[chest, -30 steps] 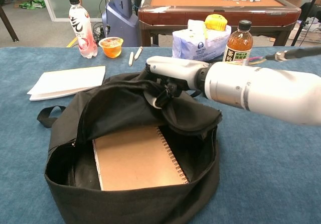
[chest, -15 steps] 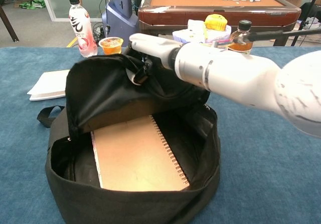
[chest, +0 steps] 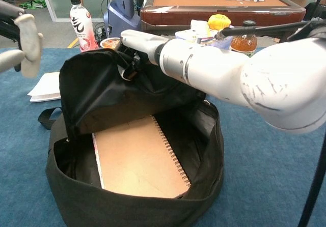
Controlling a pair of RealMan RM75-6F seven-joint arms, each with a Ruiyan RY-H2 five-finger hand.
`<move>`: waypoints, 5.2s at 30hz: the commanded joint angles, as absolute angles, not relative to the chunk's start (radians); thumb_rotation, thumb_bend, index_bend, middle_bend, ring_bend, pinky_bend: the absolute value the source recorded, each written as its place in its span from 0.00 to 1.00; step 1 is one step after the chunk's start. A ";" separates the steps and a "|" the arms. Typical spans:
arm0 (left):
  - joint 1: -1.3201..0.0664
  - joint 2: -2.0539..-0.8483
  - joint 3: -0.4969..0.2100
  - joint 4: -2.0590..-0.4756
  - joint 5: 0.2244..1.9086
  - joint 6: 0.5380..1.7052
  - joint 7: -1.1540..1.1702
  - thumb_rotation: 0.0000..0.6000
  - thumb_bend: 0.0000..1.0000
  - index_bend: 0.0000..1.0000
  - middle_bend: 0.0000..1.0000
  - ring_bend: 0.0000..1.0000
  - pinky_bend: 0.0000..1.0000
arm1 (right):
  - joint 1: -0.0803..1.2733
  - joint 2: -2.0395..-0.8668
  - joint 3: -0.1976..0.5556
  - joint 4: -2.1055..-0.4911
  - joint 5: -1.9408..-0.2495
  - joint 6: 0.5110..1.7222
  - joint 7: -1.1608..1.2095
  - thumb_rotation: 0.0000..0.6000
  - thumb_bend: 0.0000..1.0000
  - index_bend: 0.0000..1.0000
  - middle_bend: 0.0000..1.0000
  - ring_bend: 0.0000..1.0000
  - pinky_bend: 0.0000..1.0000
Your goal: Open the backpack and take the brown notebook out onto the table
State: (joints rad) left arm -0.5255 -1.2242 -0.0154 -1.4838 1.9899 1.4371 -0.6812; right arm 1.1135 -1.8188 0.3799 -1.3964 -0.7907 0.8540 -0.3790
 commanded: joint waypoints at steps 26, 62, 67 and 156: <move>-0.629 -1.421 0.099 -1.298 1.947 1.359 -0.660 1.00 0.41 0.51 0.61 0.55 0.60 | 1.156 -1.859 0.448 -1.276 -0.675 0.842 -0.327 1.00 0.74 0.64 0.45 0.34 0.40; -0.748 -1.530 0.043 -1.371 1.814 1.200 -0.455 1.00 0.36 0.40 0.48 0.47 0.56 | 1.259 -1.922 0.480 -1.118 -0.561 0.809 -0.367 1.00 0.74 0.64 0.44 0.34 0.41; -0.774 -1.540 0.042 -1.369 1.791 1.143 -0.433 1.00 0.36 0.40 0.47 0.46 0.56 | 1.260 -1.924 0.476 -1.111 -0.563 0.805 -0.368 1.00 0.74 0.64 0.44 0.34 0.41; -0.708 -1.653 0.052 -1.332 1.615 0.982 0.139 1.00 0.19 0.00 0.00 0.00 0.06 | 1.183 -1.915 0.410 -1.203 -0.651 0.842 -0.369 1.00 0.74 0.64 0.42 0.34 0.41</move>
State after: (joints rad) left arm -0.7084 -1.6548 0.0541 -1.3340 1.6173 0.9817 0.1390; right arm 1.1831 -1.9147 0.4099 -1.2032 -0.6509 0.8418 -0.3688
